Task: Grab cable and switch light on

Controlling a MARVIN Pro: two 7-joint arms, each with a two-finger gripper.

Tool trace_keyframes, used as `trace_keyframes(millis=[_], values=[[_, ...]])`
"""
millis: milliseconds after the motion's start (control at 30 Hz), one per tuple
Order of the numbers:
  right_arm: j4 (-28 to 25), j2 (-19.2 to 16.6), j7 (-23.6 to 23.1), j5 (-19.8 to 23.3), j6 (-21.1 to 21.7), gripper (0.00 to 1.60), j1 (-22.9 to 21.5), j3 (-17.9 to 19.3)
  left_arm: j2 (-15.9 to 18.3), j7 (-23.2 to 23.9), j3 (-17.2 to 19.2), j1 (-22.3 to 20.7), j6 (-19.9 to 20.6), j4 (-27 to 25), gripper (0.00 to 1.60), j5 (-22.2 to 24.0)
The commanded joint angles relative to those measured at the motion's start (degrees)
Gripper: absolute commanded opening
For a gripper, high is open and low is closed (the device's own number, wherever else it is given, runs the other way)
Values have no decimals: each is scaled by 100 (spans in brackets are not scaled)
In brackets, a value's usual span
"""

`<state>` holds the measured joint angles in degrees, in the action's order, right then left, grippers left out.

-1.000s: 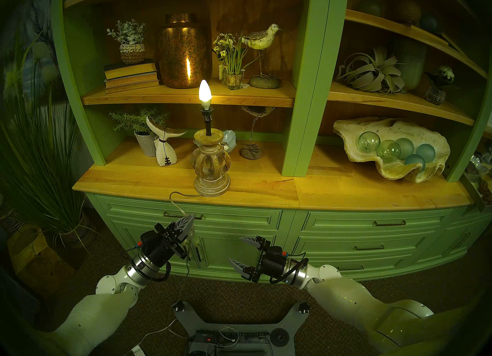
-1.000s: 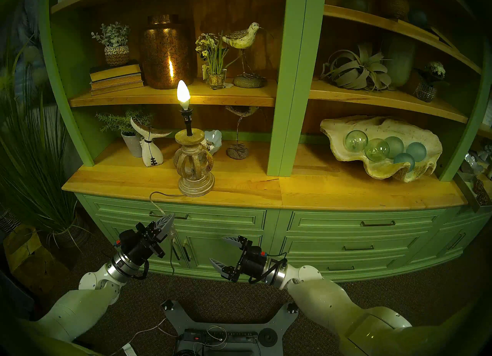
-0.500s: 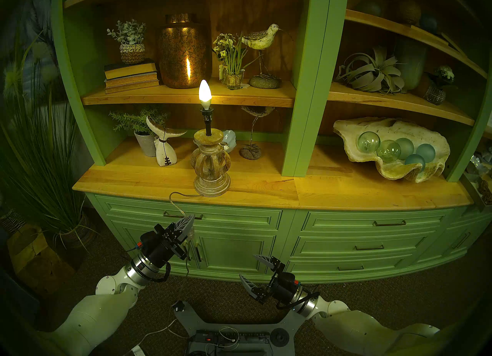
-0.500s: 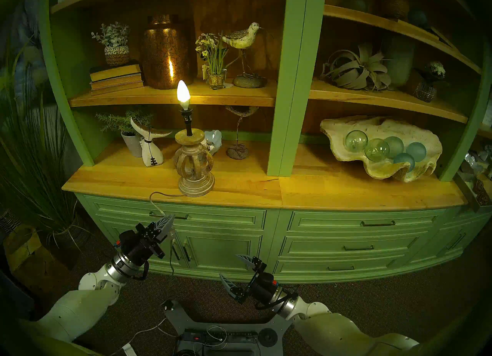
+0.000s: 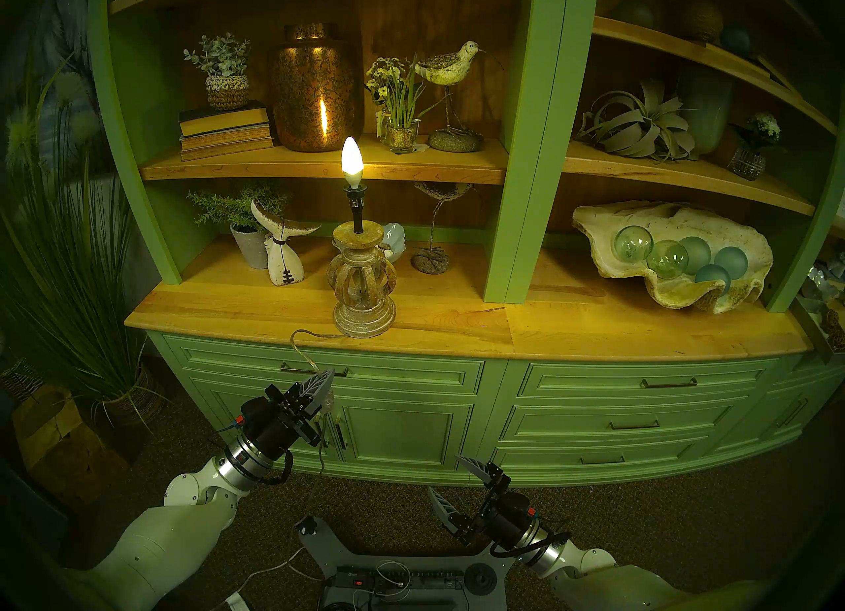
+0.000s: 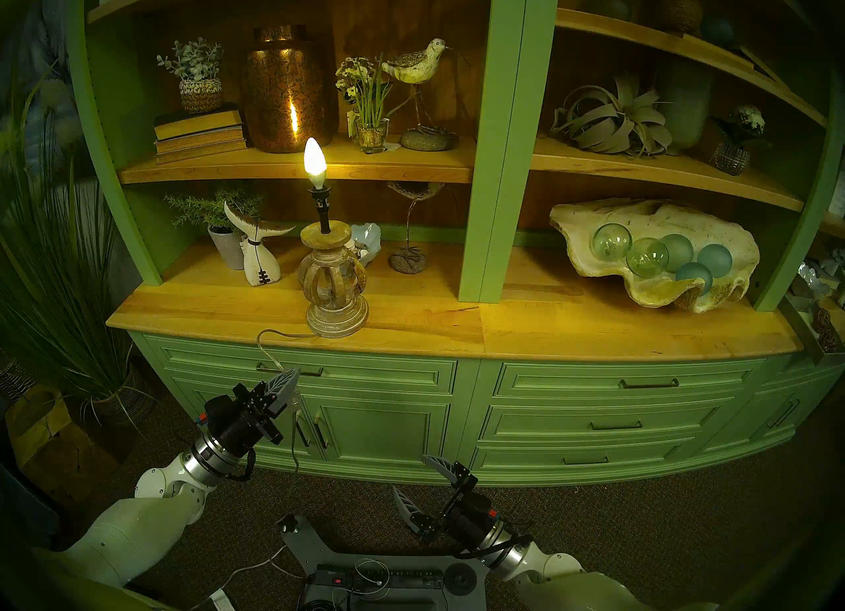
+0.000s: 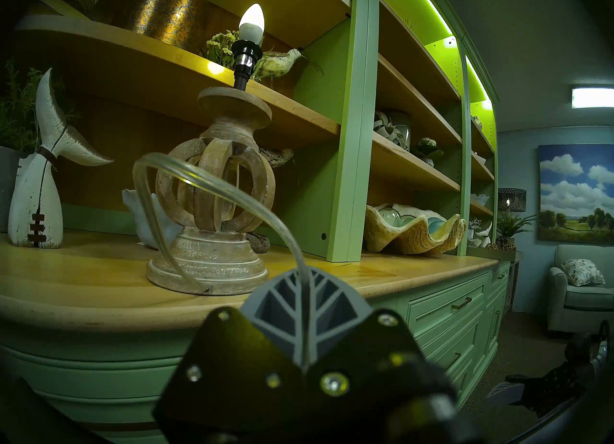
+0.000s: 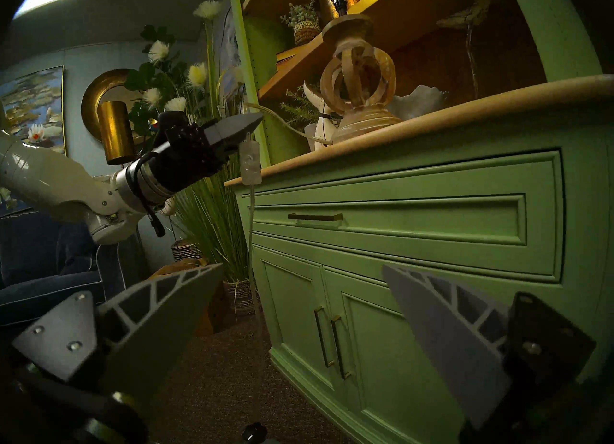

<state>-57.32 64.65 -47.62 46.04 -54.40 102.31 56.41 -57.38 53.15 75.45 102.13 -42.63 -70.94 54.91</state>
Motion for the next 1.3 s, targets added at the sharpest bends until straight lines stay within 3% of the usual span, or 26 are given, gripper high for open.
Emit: trace_keyframes(millis=[0,367,600,633,1133,1267], values=[[-581,-326,229,8,-60,160,419,550,-12,-1,49,-123,-28,-120,0,28],[-1329,-167,572,-160,-60,160,1222,1250,-17,4,57,-128,-33,-138,0,38],[-1846,-14,787,-531,-60,160,1699,1722,-19,6,62,-127,-34,-147,0,42],[-1902,19,814,-596,-60,160,1758,1791,-8,21,59,-116,-40,-149,160,34],[-2616,772,1288,-1933,-60,160,2497,2847,350,-56,337,474,-237,-62,160,15],[-2743,1016,1407,-2330,-60,160,2618,3090,362,-141,405,645,-244,189,160,50]])
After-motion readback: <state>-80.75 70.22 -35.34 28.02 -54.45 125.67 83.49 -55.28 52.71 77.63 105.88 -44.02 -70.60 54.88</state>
